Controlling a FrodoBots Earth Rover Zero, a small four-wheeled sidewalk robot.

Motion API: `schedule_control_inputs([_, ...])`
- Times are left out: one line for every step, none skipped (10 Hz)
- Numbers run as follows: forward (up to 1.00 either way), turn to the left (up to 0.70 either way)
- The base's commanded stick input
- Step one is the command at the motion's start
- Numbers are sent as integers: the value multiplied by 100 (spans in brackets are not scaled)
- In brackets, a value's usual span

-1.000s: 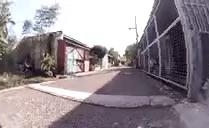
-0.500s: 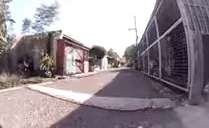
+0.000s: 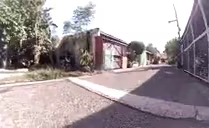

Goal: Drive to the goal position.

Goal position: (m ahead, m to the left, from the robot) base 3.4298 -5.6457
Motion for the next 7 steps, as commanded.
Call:
schedule_control_inputs([85, 0])
schedule_control_inputs([85, -8])
schedule_control_inputs([85, -27])
schedule_control_inputs([85, -27])
schedule_control_inputs([85, -27])
schedule_control_inputs([85, -27])
schedule_control_inputs([85, -27])
